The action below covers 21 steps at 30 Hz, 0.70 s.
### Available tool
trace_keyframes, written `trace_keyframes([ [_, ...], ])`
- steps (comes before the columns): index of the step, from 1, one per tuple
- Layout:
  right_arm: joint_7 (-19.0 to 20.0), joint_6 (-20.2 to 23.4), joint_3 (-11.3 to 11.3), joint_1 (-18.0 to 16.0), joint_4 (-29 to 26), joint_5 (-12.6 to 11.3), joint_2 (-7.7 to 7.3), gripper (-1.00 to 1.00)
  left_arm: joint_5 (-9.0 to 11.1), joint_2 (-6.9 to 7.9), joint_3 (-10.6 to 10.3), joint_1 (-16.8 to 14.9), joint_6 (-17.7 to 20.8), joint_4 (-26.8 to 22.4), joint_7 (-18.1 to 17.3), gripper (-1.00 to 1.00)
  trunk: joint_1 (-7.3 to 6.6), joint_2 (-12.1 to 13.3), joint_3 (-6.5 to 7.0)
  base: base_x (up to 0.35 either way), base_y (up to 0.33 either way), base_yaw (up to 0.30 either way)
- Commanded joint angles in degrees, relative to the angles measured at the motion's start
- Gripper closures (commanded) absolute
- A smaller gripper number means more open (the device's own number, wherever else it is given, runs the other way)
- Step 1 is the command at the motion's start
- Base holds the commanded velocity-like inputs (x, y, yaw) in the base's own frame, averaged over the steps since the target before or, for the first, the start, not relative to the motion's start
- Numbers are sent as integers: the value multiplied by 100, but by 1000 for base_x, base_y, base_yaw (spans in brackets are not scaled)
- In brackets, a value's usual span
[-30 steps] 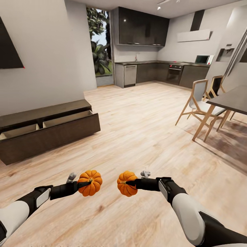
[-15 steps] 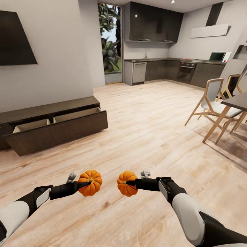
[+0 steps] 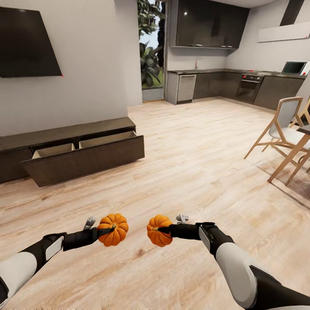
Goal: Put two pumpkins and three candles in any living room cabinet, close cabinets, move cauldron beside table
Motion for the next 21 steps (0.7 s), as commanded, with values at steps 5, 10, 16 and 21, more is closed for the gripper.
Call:
trace_keyframes([
  [5, -29, -138, -4, 0, 3, 25, -9, 100, 3, -7, 7, 0, 5, -1, -1, 100, 0, 0, -20, 0, 0, 98],
  [10, -797, -274, 13, 1, -10, 28, -9, 100, 5, -7, 7, 0, 1, -8, -1, 100, 0, 0, -21, 0, 0, 5],
  [16, -1018, -298, 12, 0, -11, 2, -8, 100, 14, -2, 7, 0, 0, -6, -8, 100, 0, 0, -21, 0, 0, 53],
  [21, -1021, -299, 7, 0, -11, -4, -8, 100, 20, 12, 7, 0, -7, 20, -2, 100, 0, 0, -21, 0, 0, 263],
])
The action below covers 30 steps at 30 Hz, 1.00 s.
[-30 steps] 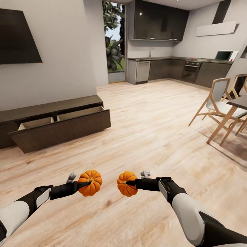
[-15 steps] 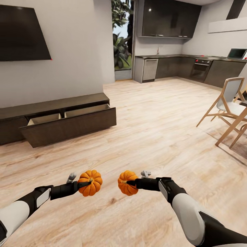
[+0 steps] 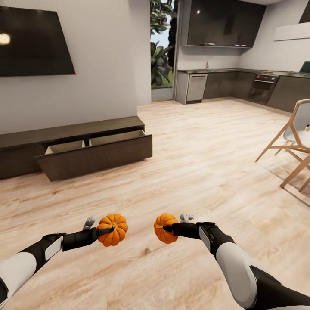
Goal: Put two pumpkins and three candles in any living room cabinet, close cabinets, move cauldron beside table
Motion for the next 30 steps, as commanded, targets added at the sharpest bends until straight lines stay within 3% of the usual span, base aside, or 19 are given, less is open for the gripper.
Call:
trace_keyframes([
  [1, 0, 1, -3, 0, 0, -7, 0, 100, 4, -1, 12, 3, 1, 1, -1, 100, 0, 0, 0, 0, 0, 286],
  [6, 103, 1, -4, 0, 4, -8, -39, 100, 4, 5, 13, 6, 0, 8, -1, 100, 0, 0, 0, 0, 0, 288],
  [7, 273, 3, -4, 0, 6, -7, -48, 100, 4, 6, 13, 6, 0, 10, -1, 100, 0, 0, 0, 0, 0, 288],
  [9, 1230, 12, -4, 0, 8, 17, -58, 100, 4, 0, 12, 8, 0, 13, -1, 100, 0, 0, -6, 0, 0, 284],
  [11, 1528, 17, -4, 0, 8, 18, -62, 100, 3, -7, 12, 8, 0, 11, -1, 100, 0, 0, -13, 0, 0, 282],
  [30, 1657, 10, 2, 0, 8, 44, -1, 100, -4, -26, 12, 8, 0, 40, -1, 100, 0, 0, -98, 7, -27, 269],
])
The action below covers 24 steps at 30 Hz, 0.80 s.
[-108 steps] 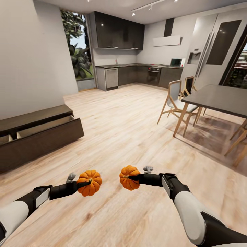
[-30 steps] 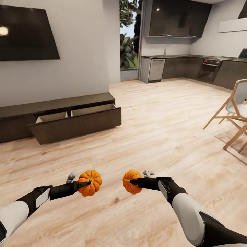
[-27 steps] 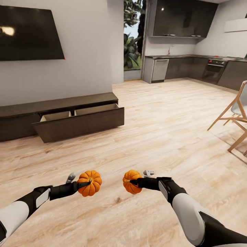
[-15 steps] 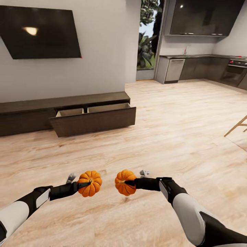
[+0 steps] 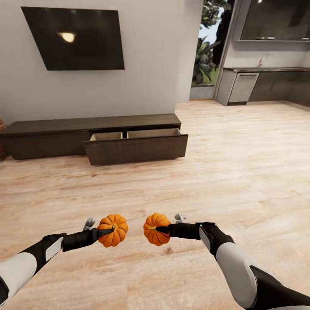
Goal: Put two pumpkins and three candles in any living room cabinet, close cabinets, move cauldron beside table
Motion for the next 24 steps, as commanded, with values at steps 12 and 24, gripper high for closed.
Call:
trace_keyframes([
  [12, -31, 1, -2, 0, 0, -3, 2, 100, 8, 6, 17, 8, -16, -1, -2, 100, 0, 0, -56, 265, -158, 252],
  [24, -33, -2, -3, 0, 7, -5, 2, 100, 5, 8, 17, 8, -34, -1, -2, 100, 0, 0, -108, 329, -33, 188],
])
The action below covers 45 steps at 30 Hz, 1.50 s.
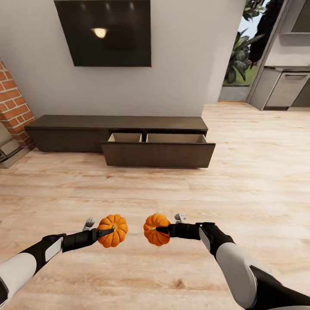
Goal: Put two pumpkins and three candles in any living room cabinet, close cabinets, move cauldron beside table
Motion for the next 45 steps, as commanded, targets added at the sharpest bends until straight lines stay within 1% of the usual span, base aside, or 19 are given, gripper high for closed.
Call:
trace_keyframes([
  [1, 2, 4, -13, -1, 0, -21, 0, 100, 10, -1, 33, -1, 4, -3, -3, 100, 0, 0, -2, 335, -1, 61],
  [6, 3, 1, -16, 3, 1, -22, 4, 100, 9, -1, 33, -1, 4, -3, -3, 100, 0, 0, -4, 336, 0, -28],
  [17, 4, 1, -19, 3, 1, -21, -3, 100, 9, -2, 33, -1, 4, -3, -3, 100, 0, 0, -4, 336, 0, -248],
  [33, -1, -8, -16, 8, 7, -21, 0, 100, 9, -10, 33, -1, 4, -3, -3, 100, 0, 0, -4, 337, 0, -12],
  [34, -14, -6, -14, 8, 8, -21, 3, 100, 9, -10, 33, -1, 4, -3, -3, 100, 0, 0, -4, 337, 0, 0],
  [37, -334, 4, -11, 8, 4, -23, 8, 100, 9, -11, 33, -1, 4, -3, -3, 100, 0, 0, -4, 337, 0, 0],
  [39, -441, 3, -11, 8, 2, -32, 9, 100, 9, -11, 33, -1, 4, -3, -3, 100, 0, 0, -4, 337, 0, 0],
  [45, -496, -8, -19, 8, 3, -46, -13, 100, 9, -11, 33, -1, 4, -3, -3, 100, 0, 0, -4, 337, 0, 0],
])
